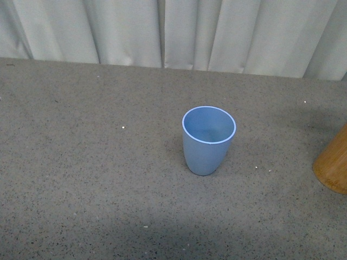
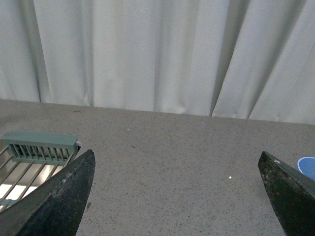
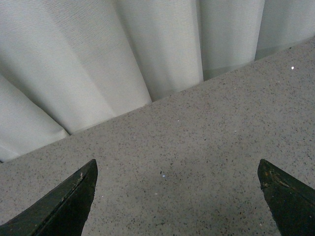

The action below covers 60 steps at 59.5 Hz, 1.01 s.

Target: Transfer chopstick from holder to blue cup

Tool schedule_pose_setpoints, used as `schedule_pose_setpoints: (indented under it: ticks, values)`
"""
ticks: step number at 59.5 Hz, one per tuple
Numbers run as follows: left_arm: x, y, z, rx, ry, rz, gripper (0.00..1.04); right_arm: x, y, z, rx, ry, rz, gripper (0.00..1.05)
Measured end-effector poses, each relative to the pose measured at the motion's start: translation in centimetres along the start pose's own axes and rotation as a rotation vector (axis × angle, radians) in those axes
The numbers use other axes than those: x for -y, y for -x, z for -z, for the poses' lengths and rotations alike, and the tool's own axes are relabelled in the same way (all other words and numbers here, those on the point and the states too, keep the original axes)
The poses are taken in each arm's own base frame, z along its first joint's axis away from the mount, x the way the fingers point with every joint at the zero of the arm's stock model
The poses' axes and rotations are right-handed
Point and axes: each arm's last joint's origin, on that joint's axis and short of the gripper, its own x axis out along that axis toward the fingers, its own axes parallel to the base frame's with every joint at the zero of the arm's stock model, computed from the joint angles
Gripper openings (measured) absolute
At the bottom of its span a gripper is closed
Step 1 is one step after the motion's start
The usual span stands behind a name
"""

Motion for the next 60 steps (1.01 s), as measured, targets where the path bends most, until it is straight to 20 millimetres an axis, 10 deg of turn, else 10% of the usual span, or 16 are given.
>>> schedule_pose_setpoints:
  ticks: [14,39,60]
  values:
    - [0.0,0.0,0.0,0.000,0.000,0.000,0.98,-0.7,-1.9,0.7,-0.009,0.030,0.032,0.94]
    - [0.0,0.0,0.0,0.000,0.000,0.000,0.98,-1.4,-2.0,1.2,-0.005,0.060,0.000,0.13]
    - [0.0,0.0,0.0,0.000,0.000,0.000,0.98,-1.0,-1.0,0.9,-0.004,0.053,-0.025,0.12]
